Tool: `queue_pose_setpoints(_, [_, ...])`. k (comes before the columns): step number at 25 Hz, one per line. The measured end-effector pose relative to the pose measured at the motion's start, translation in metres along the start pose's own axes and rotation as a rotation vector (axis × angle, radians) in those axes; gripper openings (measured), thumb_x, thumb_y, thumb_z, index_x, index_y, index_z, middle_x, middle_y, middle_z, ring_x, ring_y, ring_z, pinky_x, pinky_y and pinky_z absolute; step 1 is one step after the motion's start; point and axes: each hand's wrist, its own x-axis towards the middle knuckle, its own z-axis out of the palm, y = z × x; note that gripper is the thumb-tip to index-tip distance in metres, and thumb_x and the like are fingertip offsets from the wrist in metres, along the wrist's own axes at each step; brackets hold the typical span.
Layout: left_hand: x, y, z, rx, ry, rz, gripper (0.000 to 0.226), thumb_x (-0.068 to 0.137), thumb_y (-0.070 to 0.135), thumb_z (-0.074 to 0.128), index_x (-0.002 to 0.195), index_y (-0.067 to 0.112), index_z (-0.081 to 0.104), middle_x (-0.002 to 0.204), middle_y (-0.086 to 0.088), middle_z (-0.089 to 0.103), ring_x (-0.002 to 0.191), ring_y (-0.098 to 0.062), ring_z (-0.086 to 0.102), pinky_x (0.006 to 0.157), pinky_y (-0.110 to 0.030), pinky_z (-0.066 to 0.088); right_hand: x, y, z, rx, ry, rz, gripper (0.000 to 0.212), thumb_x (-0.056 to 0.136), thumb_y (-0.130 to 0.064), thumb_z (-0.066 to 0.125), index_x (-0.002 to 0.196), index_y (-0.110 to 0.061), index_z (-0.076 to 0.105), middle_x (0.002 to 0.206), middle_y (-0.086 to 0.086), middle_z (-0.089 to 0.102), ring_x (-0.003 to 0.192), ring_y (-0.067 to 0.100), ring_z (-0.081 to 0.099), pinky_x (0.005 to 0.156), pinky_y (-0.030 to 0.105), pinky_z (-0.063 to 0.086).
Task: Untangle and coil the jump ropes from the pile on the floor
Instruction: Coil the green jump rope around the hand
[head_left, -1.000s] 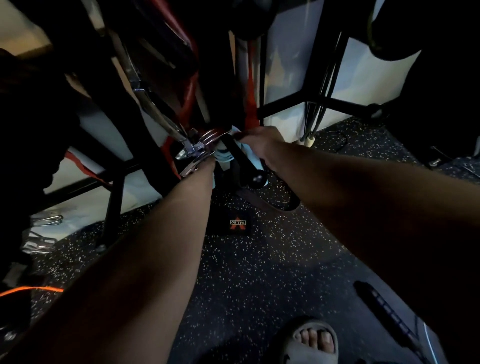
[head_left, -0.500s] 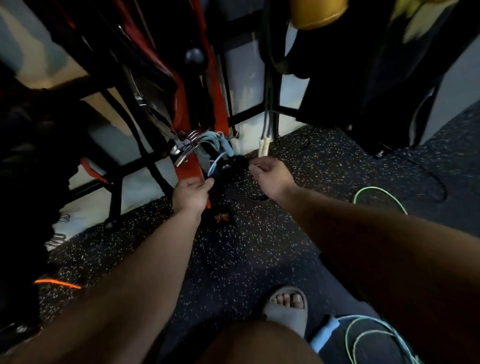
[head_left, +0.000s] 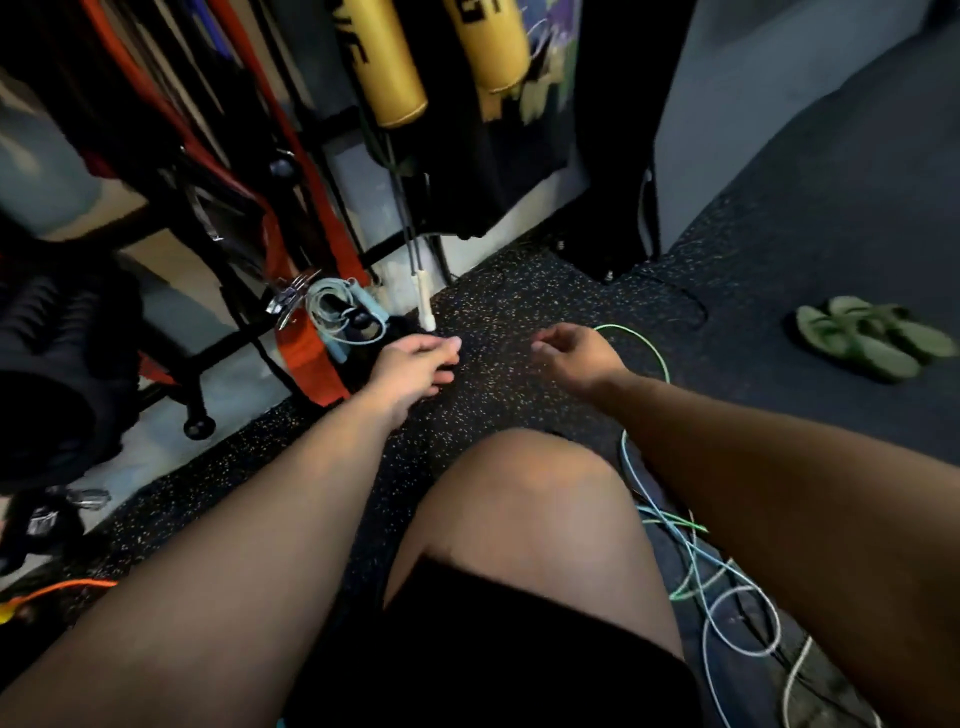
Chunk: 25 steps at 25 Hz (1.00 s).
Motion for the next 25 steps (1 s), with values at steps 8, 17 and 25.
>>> queue_pose_setpoints(8, [-0.061, 0.078, 0.068, 0.232, -0.239, 0.169, 0.015, 0.092, 0.041, 0.07, 0.097, 0.027, 0.069, 0.101, 0.006, 0.075, 0.084, -0.012, 0.07, 0.09, -0.037, 0.055, -0.091, 0.029, -0.091, 0.005, 0.171, 0.03, 0.009, 0.091, -0.034, 0.064, 0.088, -0.026, 0.066, 0.089, 0.003, 0.076, 0.079, 0.021, 0.074, 0.075, 0.038, 0.06])
queue_pose_setpoints(17, [-0.112, 0.154, 0.144, 0.536, -0.422, 0.359, 0.026, 0.093, 0.042, 0.07, 0.108, 0.022, 0.069, 0.104, 0.006, 0.074, 0.089, -0.012, 0.071, 0.087, -0.034, 0.054, -0.145, 0.05, -0.156, -0.059, 0.285, 0.044, 0.01, 0.093, -0.033, 0.064, 0.099, -0.025, 0.069, 0.089, -0.002, 0.074, 0.081, 0.018, 0.071, 0.081, 0.036, 0.058])
queue_pose_setpoints(25, [-0.109, 0.075, 0.227, 0.574, -0.546, 0.255, 0.021, 0.093, 0.038, 0.07, 0.103, 0.02, 0.067, 0.102, 0.002, 0.075, 0.085, -0.014, 0.069, 0.076, -0.029, 0.048, -0.174, 0.119, -0.166, -0.071, 0.287, 0.181, 0.014, 0.094, -0.031, 0.064, 0.102, -0.021, 0.069, 0.091, 0.001, 0.073, 0.084, 0.022, 0.071, 0.079, 0.036, 0.057])
